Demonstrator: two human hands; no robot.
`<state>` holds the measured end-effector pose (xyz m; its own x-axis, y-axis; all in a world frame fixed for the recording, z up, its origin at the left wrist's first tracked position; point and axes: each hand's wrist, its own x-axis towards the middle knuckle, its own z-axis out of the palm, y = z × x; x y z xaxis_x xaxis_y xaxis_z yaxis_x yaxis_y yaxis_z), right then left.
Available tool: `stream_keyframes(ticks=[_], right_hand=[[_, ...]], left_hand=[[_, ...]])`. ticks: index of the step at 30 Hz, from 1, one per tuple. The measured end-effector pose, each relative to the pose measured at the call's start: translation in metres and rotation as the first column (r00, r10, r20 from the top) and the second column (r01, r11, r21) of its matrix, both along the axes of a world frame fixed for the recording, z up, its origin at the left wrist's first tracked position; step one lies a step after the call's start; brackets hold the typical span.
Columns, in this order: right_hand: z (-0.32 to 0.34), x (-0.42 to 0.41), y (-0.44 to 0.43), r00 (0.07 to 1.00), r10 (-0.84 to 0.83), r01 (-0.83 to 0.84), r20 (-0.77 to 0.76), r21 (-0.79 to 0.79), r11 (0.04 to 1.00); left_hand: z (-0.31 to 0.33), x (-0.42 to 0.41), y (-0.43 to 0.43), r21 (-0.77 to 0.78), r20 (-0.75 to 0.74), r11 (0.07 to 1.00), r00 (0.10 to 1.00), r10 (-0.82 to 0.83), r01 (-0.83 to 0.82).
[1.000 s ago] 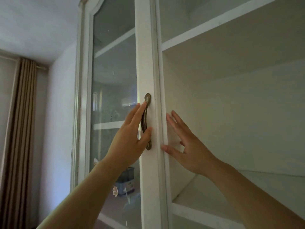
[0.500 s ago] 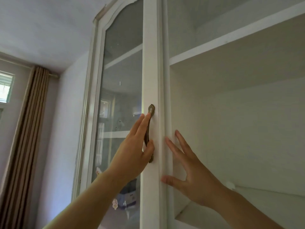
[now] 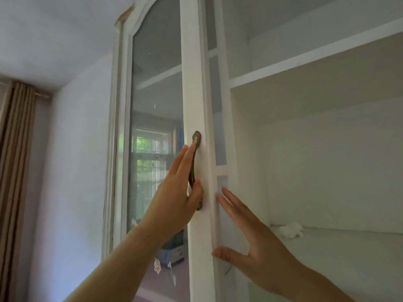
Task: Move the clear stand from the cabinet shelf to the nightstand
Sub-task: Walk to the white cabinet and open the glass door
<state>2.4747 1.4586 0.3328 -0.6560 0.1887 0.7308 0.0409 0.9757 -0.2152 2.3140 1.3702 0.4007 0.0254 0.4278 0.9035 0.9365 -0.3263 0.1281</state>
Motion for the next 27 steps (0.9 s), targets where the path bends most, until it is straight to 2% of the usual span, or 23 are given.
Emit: stream_keyframes(ticks=[7,12,21,27], right_hand=[[-0.016,-0.026,-0.057,1.0,-0.014,0.014,-0.028,0.004,1.0],[-0.017,-0.039,-0.102,0.999,-0.034,0.034,-0.031,-0.008,0.999],[-0.019,-0.053,-0.145,0.99,-0.135,0.133,-0.038,-0.063,0.989],[-0.017,-0.054,-0.15,0.991,-0.135,0.132,-0.013,-0.144,0.981]], left_hand=[[0.002,-0.018,-0.056,0.026,0.022,0.987,0.987,-0.159,0.158],[0.003,-0.03,-0.097,0.002,0.096,0.95,0.946,-0.309,0.311],[0.003,-0.046,-0.131,-0.066,0.131,0.916,0.913,-0.386,0.396],[0.003,-0.051,-0.131,-0.053,0.143,0.907,0.902,-0.408,0.418]])
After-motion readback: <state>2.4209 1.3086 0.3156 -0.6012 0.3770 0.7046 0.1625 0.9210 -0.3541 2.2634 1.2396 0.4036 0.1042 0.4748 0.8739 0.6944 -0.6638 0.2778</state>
